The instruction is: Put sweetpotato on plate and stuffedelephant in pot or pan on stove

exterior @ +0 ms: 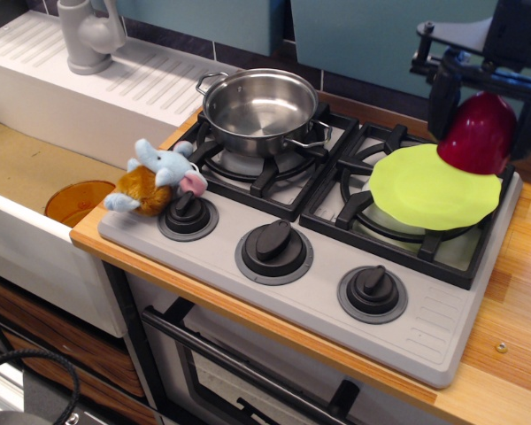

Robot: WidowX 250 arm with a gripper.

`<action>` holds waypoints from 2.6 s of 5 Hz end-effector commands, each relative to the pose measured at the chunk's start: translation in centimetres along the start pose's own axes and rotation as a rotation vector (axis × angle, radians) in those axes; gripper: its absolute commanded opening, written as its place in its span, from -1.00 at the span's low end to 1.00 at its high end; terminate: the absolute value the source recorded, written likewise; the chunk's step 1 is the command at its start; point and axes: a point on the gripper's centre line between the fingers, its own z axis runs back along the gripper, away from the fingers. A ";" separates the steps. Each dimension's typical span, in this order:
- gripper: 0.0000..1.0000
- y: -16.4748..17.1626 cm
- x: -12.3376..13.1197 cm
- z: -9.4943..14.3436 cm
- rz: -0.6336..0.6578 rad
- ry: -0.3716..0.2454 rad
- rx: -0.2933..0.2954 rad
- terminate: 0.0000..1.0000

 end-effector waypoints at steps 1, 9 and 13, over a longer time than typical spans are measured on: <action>-1.00 1.1 4.9 -0.8 -0.044 -0.082 -0.059 -1.00; 1.00 0.5 1.6 3.5 -0.036 0.018 -0.031 -1.00; 1.00 3.3 0.5 5.0 0.020 -0.062 0.064 -1.00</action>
